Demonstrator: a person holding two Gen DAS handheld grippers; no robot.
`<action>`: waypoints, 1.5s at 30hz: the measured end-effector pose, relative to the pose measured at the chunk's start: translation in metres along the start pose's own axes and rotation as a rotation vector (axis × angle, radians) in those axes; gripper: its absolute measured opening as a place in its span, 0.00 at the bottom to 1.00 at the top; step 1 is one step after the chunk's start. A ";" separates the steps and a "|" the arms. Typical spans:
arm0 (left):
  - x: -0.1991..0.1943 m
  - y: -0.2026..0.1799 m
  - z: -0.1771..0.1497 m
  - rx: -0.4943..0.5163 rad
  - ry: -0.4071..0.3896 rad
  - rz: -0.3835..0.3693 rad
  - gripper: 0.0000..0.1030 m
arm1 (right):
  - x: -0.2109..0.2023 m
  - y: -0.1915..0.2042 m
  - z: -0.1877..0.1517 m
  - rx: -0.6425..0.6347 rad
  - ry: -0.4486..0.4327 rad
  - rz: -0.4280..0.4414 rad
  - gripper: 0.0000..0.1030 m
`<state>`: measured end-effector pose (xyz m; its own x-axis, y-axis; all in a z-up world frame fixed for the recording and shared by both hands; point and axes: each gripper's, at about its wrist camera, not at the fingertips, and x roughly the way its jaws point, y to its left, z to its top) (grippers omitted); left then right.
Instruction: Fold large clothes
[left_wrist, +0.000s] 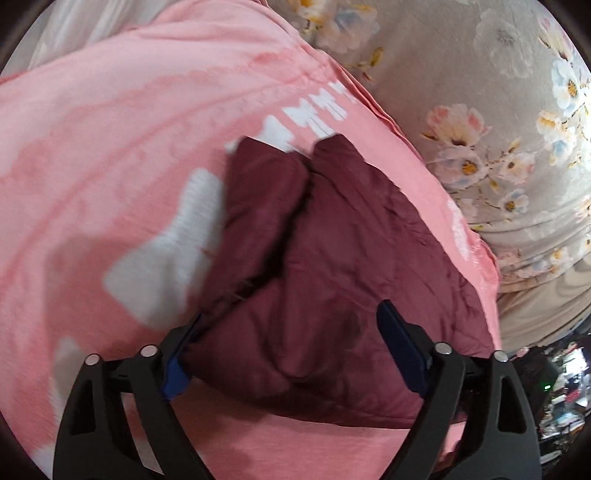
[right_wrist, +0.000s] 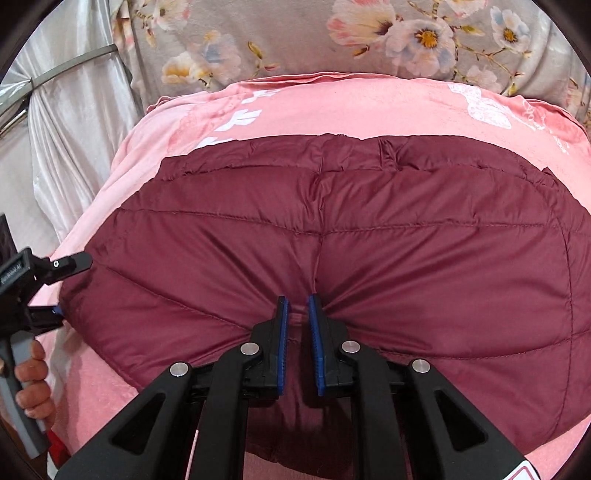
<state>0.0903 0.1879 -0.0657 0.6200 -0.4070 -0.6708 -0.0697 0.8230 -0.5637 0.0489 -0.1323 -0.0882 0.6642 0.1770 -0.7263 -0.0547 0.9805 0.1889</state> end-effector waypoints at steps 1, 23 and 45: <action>0.000 -0.008 0.000 0.022 -0.008 0.016 0.74 | 0.000 0.000 0.000 0.000 -0.002 -0.001 0.13; -0.089 -0.243 -0.042 0.581 -0.125 -0.185 0.11 | -0.031 -0.039 -0.052 0.186 0.037 0.185 0.00; 0.107 -0.377 -0.195 0.850 0.315 -0.139 0.08 | -0.142 -0.154 -0.123 0.491 -0.101 0.084 0.00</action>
<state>0.0307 -0.2431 -0.0193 0.3291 -0.5110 -0.7941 0.6653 0.7223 -0.1891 -0.1286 -0.2973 -0.0957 0.7430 0.2207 -0.6319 0.2297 0.8027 0.5504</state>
